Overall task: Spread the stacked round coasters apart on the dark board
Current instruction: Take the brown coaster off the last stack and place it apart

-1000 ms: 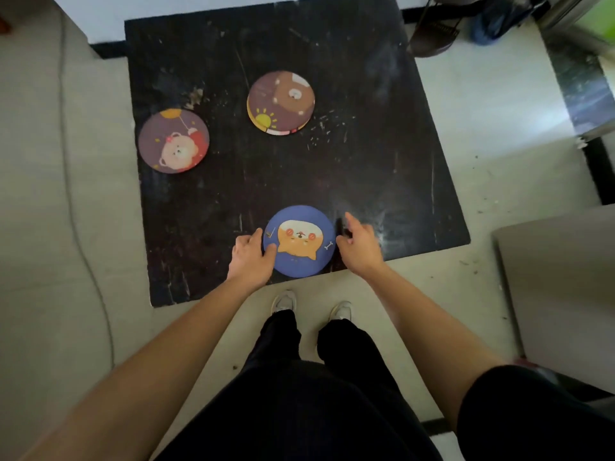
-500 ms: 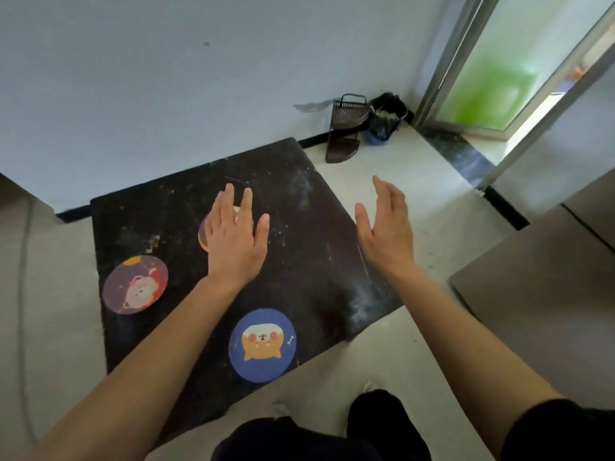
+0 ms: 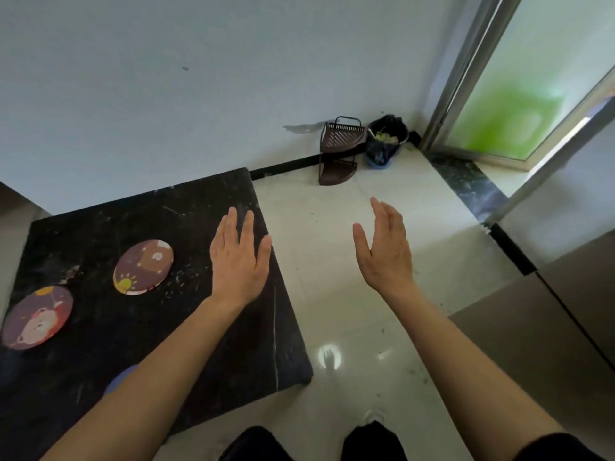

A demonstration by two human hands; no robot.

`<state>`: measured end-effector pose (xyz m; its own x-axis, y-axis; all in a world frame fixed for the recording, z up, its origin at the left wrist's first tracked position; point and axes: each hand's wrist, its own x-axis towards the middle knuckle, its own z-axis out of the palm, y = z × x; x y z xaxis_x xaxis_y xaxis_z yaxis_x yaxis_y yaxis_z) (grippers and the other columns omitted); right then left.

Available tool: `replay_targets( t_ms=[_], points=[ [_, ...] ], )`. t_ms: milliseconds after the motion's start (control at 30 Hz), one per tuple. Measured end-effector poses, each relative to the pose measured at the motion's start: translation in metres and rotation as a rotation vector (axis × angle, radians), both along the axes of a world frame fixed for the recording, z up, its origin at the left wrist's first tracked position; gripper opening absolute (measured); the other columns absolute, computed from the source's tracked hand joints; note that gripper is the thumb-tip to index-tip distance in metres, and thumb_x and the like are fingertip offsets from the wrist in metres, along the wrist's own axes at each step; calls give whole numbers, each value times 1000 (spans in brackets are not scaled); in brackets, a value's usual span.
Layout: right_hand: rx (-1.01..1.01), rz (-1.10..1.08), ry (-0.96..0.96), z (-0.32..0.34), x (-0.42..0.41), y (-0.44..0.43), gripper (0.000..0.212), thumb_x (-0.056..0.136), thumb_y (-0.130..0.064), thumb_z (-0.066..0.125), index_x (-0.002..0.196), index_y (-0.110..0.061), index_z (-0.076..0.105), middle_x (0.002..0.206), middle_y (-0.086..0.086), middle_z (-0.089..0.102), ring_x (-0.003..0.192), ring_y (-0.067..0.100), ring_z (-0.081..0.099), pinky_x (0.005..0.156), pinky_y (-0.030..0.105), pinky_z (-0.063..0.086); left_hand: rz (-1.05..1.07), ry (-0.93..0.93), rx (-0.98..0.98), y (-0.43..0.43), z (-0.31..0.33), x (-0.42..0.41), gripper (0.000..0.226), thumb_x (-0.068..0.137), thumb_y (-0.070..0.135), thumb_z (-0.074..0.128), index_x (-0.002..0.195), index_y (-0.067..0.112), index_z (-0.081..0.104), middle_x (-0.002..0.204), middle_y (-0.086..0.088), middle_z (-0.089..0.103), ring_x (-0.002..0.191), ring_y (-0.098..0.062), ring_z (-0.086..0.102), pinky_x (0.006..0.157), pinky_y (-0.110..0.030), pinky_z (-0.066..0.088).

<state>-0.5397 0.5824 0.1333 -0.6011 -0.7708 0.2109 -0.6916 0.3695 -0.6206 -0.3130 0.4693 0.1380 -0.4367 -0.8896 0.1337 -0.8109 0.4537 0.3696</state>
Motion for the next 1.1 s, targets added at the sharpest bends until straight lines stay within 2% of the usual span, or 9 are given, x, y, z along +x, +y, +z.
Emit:
replay_targets(
  t_ms=[133,233,533,667,867,1100],
  points=[
    [45,90,8,6,-75,-15,58,101,-39,43,151,-15,31,152,13,37,136,30,40,108,44,38,52,-25,29,9,1,-59,65,101,51,23,154,15,23,164,-17,12,151,-31,8,120,-47,9],
    [28,109,28,7,-89,-34,57,100,-40,43,151,-15,32,151,12,38,135,30,41,106,47,41,56,-58,20,4,1,-69,65,100,50,24,154,14,24,164,-17,13,150,-32,10,120,-47,12],
    [142,399,116,-9,-132,-150,57,100,-39,46,151,-18,33,151,9,38,132,27,43,100,42,44,232,29,107,-84,-32,-126,62,102,45,30,154,12,23,163,-18,14,150,-34,10,119,-50,12],
    [206,451,127,-8,-143,-212,57,100,-39,46,151,-17,33,150,10,38,131,28,45,98,42,45,320,76,189,-131,-41,-138,63,102,48,27,155,15,19,165,-16,10,150,-33,6,119,-50,11],
    [307,604,168,-4,-114,-305,57,101,-39,45,151,-17,31,152,11,36,134,29,43,103,44,43,468,85,259,-168,-49,-110,64,101,48,30,155,16,18,164,-17,11,149,-35,9,117,-53,14],
    [403,922,262,-15,-11,-392,55,102,-39,45,151,-20,32,154,9,36,137,29,43,108,43,42,829,146,401,-157,-77,-33,65,100,51,32,155,19,19,164,-14,13,149,-33,12,115,-55,20]
  ],
)
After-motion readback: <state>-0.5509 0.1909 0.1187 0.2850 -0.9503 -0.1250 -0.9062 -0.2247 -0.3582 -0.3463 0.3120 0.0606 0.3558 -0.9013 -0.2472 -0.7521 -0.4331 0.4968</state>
